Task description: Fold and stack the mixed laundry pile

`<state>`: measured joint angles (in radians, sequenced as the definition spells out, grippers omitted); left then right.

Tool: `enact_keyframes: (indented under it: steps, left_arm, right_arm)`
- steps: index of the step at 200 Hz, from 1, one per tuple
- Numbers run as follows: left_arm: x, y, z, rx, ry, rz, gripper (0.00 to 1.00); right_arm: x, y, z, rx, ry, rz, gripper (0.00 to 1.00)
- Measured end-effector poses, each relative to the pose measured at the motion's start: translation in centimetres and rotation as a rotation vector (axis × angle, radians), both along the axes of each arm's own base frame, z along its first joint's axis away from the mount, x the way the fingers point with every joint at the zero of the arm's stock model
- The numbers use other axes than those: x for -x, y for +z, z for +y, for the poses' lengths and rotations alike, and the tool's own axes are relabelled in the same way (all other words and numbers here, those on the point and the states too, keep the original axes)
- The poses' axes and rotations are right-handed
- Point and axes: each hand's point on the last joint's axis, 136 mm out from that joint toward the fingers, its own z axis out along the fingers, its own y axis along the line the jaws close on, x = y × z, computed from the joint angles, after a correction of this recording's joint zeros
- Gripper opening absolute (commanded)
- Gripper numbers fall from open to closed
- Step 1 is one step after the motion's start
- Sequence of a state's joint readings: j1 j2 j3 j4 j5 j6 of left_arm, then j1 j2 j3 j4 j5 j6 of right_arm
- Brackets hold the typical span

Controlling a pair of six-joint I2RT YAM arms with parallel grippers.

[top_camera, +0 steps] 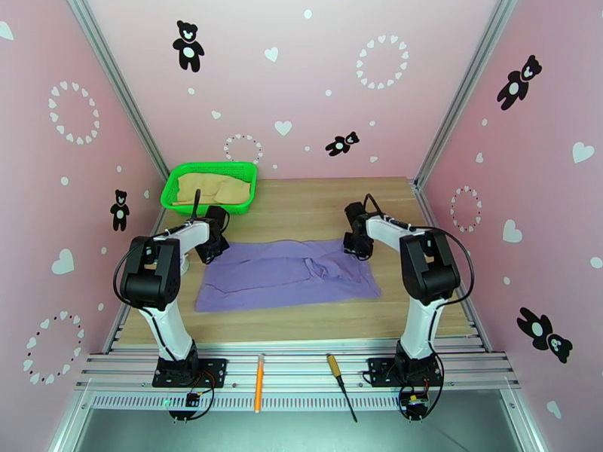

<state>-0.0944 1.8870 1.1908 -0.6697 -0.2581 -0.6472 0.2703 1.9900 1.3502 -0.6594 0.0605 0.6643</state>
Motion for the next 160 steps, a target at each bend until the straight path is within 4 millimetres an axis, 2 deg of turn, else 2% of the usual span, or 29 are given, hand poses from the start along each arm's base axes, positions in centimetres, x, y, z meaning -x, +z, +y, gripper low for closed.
enact_keyframes:
  steps: [30, 65, 92, 119, 160]
  left_arm:
    - [0.5, -0.1, -0.2, 0.013, -0.003, 0.025, 0.00]
    - [1.1, -0.1, -0.9, 0.034, -0.008, 0.044, 0.00]
    - [2.7, -0.2, -2.2, 0.062, -0.020, 0.059, 0.05]
    - [5.1, -0.3, -4.3, 0.089, -0.040, 0.083, 0.18]
    - [9.0, -0.1, -6.7, 0.130, -0.058, 0.143, 0.51]
  right_arm:
    - [-3.7, 0.1, 0.2, 0.011, 0.033, -0.012, 0.31]
    - [-9.5, 0.3, 0.8, 0.013, 0.093, -0.046, 0.31]
    - [-13.2, 0.5, 1.3, 0.003, 0.134, -0.083, 0.31]
    - [-15.9, 0.6, 1.4, -0.037, 0.145, -0.110, 0.34]
    - [-17.8, 1.1, 0.5, -0.124, 0.134, -0.138, 0.45]
